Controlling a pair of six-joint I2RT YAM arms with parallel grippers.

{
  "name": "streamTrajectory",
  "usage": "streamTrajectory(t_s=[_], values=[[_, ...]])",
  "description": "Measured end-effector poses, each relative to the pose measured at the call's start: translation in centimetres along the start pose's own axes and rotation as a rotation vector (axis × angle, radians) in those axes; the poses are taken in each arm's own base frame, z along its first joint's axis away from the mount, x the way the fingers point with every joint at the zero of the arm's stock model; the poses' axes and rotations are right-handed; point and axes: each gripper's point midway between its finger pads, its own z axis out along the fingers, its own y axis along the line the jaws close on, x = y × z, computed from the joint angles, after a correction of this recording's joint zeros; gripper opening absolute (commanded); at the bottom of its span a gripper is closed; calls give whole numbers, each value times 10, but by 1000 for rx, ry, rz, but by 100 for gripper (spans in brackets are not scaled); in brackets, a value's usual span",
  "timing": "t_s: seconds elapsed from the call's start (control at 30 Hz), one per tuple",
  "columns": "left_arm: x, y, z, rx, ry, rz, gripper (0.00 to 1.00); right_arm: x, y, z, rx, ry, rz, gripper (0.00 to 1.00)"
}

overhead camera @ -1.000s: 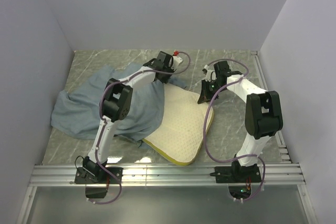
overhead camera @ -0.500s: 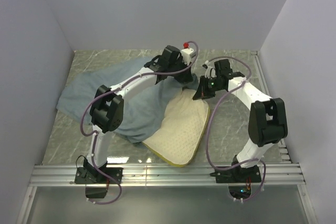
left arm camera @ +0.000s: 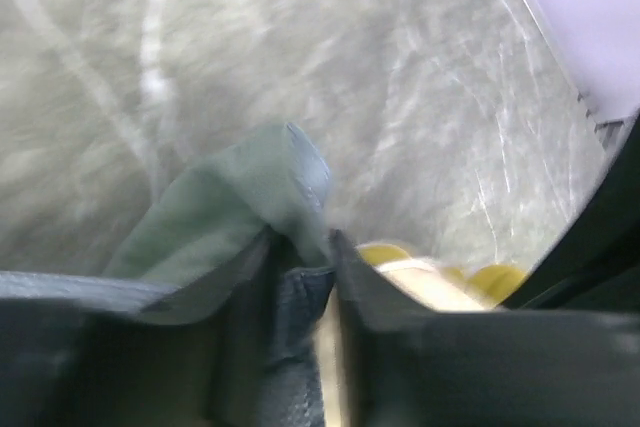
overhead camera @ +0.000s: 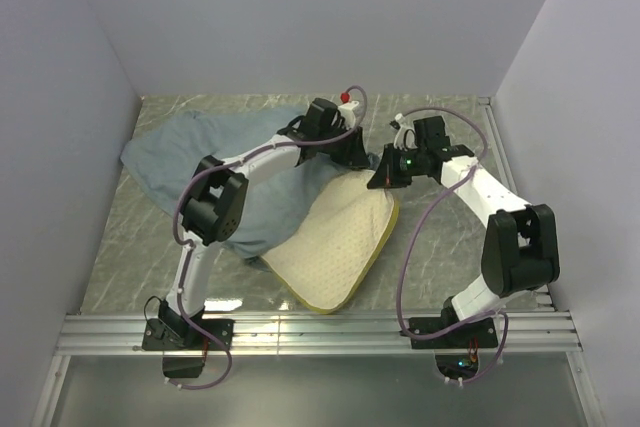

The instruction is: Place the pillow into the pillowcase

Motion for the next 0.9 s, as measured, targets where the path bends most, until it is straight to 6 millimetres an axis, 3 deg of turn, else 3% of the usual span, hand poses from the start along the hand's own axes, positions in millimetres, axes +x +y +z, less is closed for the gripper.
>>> streamTrajectory(t_s=[0.03, 0.07, 0.1, 0.13, 0.17, 0.23, 0.33, 0.4, 0.43, 0.53, 0.6, 0.73, 0.9], values=[[0, 8, -4, -14, 7, 6, 58, 1, -1, 0, 3, 3, -5, 21], [-1, 14, -9, -26, 10, 28, 64, 2, -1, 0, 6, 5, -8, 31], [-1, 21, -16, -44, 19, 49, 70, 1, -2, 1, 10, 4, -17, 52], [-3, 26, -25, -64, 26, 75, 90, 1, -3, 0, 18, 5, -24, 60], [-4, 30, -36, -85, 36, 120, 99, 2, -5, 0, 28, 8, -36, 66], [-8, 29, -67, -122, 61, 200, 99, 2, -10, -4, 60, 18, -71, 79], [-26, 13, -132, -146, 37, 307, 99, -6, -16, -13, 120, 16, -145, 81], [-41, 5, -182, -163, -27, 337, 99, -10, -14, -20, 159, 1, -206, 82], [-50, 5, -217, -183, -83, 336, 99, -12, -10, -24, 184, -8, -248, 82], [-62, 26, -303, -294, -227, 277, 99, -7, 27, -28, 228, -28, -427, 82], [-57, 44, -339, -365, -284, 210, 99, 4, 66, -21, 206, -28, -564, 83], [-23, 75, -377, -419, -319, 33, 99, 50, 146, 5, 117, 26, -802, 84], [18, 113, -420, -507, -348, -167, 99, 103, 191, 47, 89, 153, -946, 84]])
